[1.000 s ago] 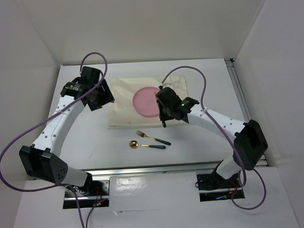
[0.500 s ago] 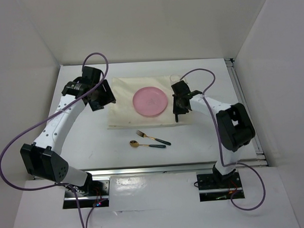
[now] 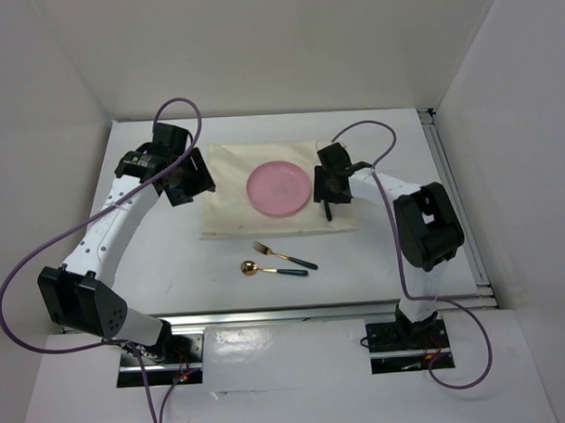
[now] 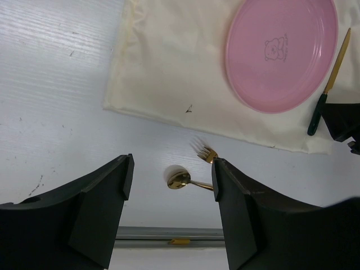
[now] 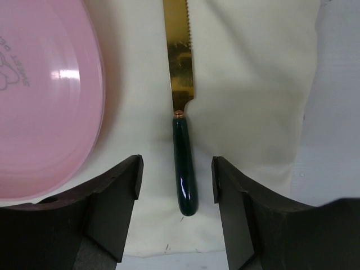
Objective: Set the dinner table for one person
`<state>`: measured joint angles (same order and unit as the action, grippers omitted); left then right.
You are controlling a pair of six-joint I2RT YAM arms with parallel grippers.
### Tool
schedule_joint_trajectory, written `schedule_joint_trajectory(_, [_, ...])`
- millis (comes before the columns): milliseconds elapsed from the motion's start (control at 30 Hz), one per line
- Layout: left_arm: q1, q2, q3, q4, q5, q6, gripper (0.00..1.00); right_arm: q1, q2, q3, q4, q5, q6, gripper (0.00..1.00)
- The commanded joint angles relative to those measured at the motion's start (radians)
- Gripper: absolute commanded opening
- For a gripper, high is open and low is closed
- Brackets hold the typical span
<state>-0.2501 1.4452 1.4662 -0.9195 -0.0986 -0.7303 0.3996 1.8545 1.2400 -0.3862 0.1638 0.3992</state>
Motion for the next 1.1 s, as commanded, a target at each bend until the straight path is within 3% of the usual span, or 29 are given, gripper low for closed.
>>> schedule_joint_trajectory(0, [0.006,-0.006,0.003,0.01,0.008,0.029,0.74,-0.005,-0.086,0.042,-0.002,0.033,0.007,0.64])
schedule_joint_trajectory(167, [0.006,-0.006,0.014,0.01,0.008,0.048,0.74,0.031,-0.276,-0.057,-0.026,-0.079,-0.049,0.55])
schedule_joint_trajectory(333, [0.006,-0.006,0.035,0.01,-0.01,0.048,0.74,0.223,-0.414,-0.249,-0.054,-0.187,-0.115,0.54])
schedule_joint_trajectory(533, [0.006,0.003,0.036,0.019,0.011,0.048,0.74,0.458,-0.354,-0.284,-0.1,-0.098,-0.146,0.55])
schedule_joint_trajectory(1067, [0.006,-0.006,0.016,0.019,0.02,0.048,0.74,0.489,-0.14,-0.229,-0.025,-0.05,-0.255,0.52])
